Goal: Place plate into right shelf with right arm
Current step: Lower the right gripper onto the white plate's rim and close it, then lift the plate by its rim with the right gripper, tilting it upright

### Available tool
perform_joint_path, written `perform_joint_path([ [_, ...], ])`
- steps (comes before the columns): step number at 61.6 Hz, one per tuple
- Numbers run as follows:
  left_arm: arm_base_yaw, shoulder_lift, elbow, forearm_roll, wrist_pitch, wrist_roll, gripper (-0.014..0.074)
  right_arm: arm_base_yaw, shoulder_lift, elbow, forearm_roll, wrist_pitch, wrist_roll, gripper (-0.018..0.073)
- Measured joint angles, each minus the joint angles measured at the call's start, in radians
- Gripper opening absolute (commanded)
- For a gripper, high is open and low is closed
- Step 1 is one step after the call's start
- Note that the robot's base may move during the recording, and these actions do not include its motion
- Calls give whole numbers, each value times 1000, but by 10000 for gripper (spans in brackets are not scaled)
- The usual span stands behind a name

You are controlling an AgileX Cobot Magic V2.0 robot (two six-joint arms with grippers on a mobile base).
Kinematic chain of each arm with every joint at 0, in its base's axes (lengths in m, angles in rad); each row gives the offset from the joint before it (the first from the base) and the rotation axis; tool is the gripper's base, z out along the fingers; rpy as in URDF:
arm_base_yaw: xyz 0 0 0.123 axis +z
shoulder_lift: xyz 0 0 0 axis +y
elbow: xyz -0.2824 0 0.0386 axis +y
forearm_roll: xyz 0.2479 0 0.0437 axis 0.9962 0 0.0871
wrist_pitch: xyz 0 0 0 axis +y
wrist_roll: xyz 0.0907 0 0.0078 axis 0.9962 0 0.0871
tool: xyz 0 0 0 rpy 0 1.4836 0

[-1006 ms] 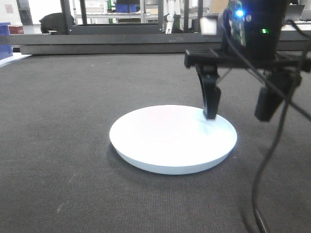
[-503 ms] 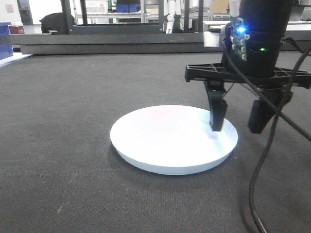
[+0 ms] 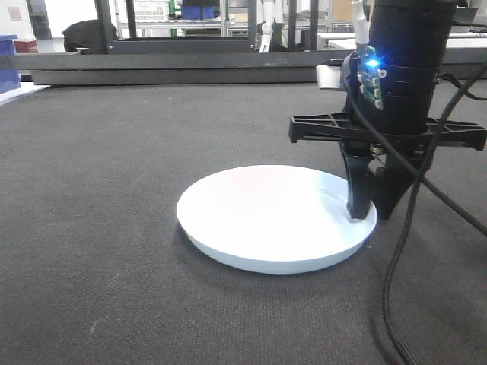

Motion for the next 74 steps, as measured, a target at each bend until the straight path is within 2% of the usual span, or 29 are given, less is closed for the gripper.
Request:
perform_joint_path([
  [18,0,0,0,0,0,0,-128,-6,-70,0,2,7,-19,54],
  [33,0,0,0,0,0,0,-128,-72,-268,68,2,-53,-146,54],
  [43,0,0,0,0,0,0,-128,-152,-452,224,0,-208,-237,54],
  [53,0,0,0,0,0,0,-128,-210,-665,412,0,-450,-349,54],
  [64,0,0,0,0,0,0,-128,-223,-879,605,0,-683,-404,54],
  [74,0,0,0,0,0,0,-128,-223,-1051,744,0,-819,-409,54],
])
